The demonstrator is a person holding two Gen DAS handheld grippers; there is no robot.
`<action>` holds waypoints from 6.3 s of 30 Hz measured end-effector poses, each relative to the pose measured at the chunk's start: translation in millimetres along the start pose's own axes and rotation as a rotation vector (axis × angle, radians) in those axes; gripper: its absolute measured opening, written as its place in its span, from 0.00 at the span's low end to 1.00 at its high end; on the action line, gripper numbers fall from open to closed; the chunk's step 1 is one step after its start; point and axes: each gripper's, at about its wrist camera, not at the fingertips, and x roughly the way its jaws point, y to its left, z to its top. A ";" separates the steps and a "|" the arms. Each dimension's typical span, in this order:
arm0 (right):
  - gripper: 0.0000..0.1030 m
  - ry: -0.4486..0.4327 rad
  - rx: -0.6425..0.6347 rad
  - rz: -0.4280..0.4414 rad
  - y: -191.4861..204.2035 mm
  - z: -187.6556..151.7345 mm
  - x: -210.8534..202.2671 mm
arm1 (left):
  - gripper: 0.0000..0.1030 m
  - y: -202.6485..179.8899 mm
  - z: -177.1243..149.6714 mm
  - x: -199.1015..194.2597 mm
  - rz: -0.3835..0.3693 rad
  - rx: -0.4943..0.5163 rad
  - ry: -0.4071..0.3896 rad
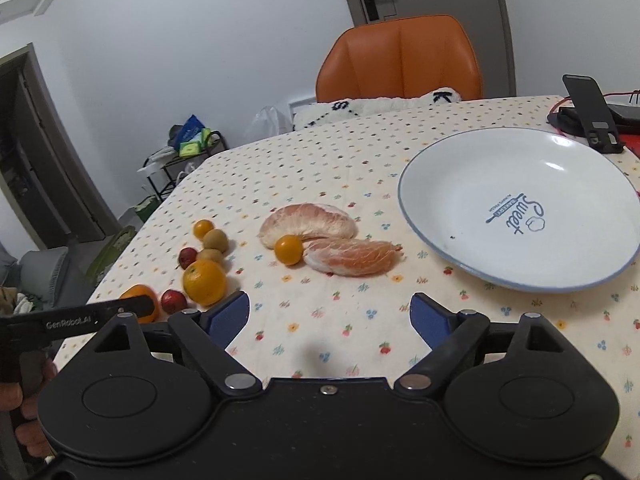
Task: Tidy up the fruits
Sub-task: 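Grasp the peeled pink pomelo segment with right tool while left tool grasps large orange, then carry the pomelo segment onto the white plate and open right tool while left carries orange, then lower the large orange onto the white plate and open the left tool, then withdraw both tools from the plate back toward the fruit cluster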
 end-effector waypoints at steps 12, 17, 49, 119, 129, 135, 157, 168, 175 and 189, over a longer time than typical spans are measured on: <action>0.82 0.030 0.016 -0.088 -3.3 9.5 34.8 | 0.38 13.1 8.6 6.7 -0.044 -0.049 0.004; 0.81 0.016 -0.006 -0.127 4.8 13.1 42.7 | 0.37 18.3 15.7 9.5 -0.050 -0.054 0.001; 0.64 -0.029 0.016 -0.231 21.7 11.5 56.4 | 0.37 19.3 18.0 13.9 -0.102 -0.007 -0.001; 0.65 -0.180 0.111 -0.159 -127.6 16.4 -29.5 | 0.37 -212.5 31.7 41.0 -0.205 0.264 -0.054; 0.68 -0.216 0.136 -0.152 -135.6 15.1 -44.4 | 0.37 -230.3 32.2 53.6 -0.232 0.283 -0.036; 0.68 -0.224 0.140 -0.150 -134.9 12.8 -48.6 | 0.37 -236.6 31.2 57.4 -0.246 0.291 -0.017; 0.78 -0.234 0.146 -0.149 -118.2 6.6 -60.8 | 0.66 -196.0 30.5 20.8 -0.180 0.243 -0.071; 1.00 -0.224 0.120 -0.160 -98.5 7.9 -65.9 | 0.85 -153.6 24.3 -0.6 -0.147 0.187 -0.103; 1.00 -0.217 0.123 -0.108 -83.6 6.2 -68.5 | 0.90 -128.1 19.8 -18.6 -0.122 0.165 -0.143; 1.00 -0.141 0.013 -0.072 -41.6 0.2 -54.8 | 0.91 -84.9 3.3 -42.1 -0.064 0.129 -0.154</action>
